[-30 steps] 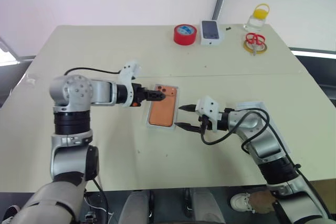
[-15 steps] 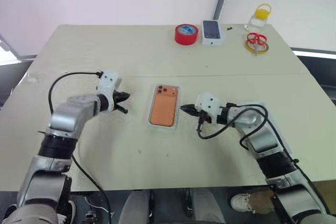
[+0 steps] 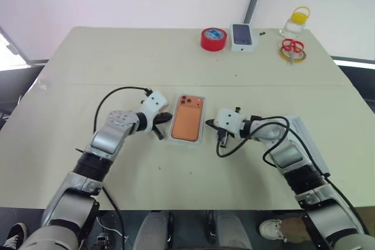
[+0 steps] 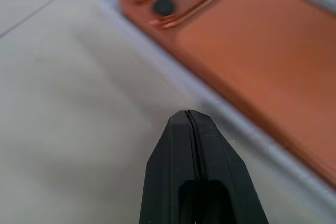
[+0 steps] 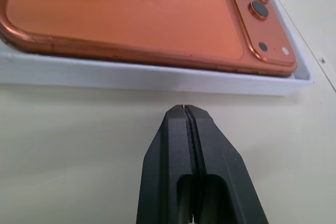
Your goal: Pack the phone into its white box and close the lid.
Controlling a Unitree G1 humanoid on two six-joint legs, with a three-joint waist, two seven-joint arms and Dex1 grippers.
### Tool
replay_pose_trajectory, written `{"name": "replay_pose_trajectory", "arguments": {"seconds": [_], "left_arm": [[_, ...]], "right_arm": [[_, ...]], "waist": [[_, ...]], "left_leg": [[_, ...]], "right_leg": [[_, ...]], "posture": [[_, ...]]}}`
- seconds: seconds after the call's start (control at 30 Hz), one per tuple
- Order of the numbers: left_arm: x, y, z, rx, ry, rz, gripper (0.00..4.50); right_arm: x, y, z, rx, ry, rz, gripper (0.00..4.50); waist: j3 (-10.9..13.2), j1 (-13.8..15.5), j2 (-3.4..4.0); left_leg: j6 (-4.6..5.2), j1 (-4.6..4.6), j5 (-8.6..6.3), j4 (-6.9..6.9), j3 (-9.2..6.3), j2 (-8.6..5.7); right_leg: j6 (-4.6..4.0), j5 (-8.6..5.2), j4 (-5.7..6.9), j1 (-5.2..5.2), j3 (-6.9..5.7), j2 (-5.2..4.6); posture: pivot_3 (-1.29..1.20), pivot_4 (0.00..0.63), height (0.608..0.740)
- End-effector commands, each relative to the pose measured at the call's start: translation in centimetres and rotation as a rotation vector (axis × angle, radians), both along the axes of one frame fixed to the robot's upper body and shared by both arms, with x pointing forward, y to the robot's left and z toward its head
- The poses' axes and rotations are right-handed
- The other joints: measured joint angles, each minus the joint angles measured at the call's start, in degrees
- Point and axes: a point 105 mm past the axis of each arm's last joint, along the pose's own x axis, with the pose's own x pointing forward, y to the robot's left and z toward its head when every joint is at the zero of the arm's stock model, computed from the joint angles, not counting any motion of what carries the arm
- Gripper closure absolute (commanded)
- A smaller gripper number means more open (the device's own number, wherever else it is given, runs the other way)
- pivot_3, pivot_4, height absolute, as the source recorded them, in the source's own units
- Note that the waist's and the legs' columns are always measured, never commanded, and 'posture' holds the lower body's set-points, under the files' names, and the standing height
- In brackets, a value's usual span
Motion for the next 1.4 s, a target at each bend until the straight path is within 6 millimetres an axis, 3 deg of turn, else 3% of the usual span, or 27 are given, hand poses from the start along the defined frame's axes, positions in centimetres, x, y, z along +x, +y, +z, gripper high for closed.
{"name": "replay_pose_trajectory", "arguments": {"seconds": [0.03, 0.33, 0.57, 0.83, 1.07, 1.33, 1.4], "left_arm": [[-2.3, -4.4, -0.9, -0.033, 0.061, -0.182, 4.47], [-3.5, -10.9, 0.4, -0.132, 0.075, -0.332, 4.47], [-3.3, -12.1, 0.2, -0.132, 0.097, -0.366, 4.47], [-4.3, -12.7, -0.1, -0.144, 0.100, -0.412, 4.47], [-3.3, -11.0, -0.6, -0.107, 0.076, -0.352, 4.47], [-1.6, -7.2, 1.8, -0.176, -0.039, -0.266, 4.47], [-1.4, -5.7, 2.0, -0.192, 0.015, -0.235, 3.96]], "right_arm": [[-0.6, -2.0, 0.7, -0.016, -0.012, -0.014, 4.50], [-3.1, -8.0, 0.7, -0.125, 0.029, -0.100, 4.50], [-6.0, -11.2, 1.0, -0.188, 0.050, -0.143, 4.50], [-5.9, -12.2, 1.4, -0.213, 0.016, -0.187, 4.50], [-6.2, -13.1, 1.5, -0.255, 0.014, -0.190, 4.50], [-5.3, -13.4, 2.4, -0.200, -0.014, -0.233, 4.50], [-5.1, -13.3, 3.5, -0.043, 0.066, -0.274, 4.50]], "waist": [[0.0, 0.4, 0.01], [0.0, 1.5, 0.01], [0.0, 1.2, 0.01], [0.0, 1.2, 0.02], [0.0, 1.2, 0.02], [0.0, 1.0, 0.04], [0.0, 1.1, 0.04]], "left_leg": [[0.02, 0.00, -0.01, 0.01, -0.02, -0.04], [0.31, 0.02, -0.12, 0.18, -0.02, -0.19], [0.31, 0.02, -0.13, 0.18, -0.06, -0.14], [0.31, 0.05, -0.12, 0.18, -0.03, -0.09], [0.31, 0.04, -0.12, 0.18, -0.03, -0.10], [0.31, 0.06, -0.12, 0.18, -0.02, 0.00], [0.31, 0.06, -0.12, 0.18, -0.02, 0.00]], "right_leg": [[0.01, 0.00, 0.01, 0.02, -0.01, -0.01], [0.01, -0.03, -0.14, 0.21, -0.01, -0.17], [0.16, -0.12, -0.09, 0.18, -0.06, -0.15], [0.12, -0.18, -0.08, 0.16, -0.04, -0.14], [0.12, -0.18, -0.08, 0.16, -0.02, -0.14], [0.12, -0.17, -0.05, 0.12, -0.01, -0.05], [0.11, -0.17, -0.05, 0.11, -0.01, -0.05]], "posture": [[0.00, 0.150, 0.740], [0.00, 0.150, 0.740], [0.00, 0.150, 0.740], [0.00, 0.150, 0.740], [0.00, 0.150, 0.740], [0.00, 0.150, 0.740], [0.00, 0.150, 0.740]]}}
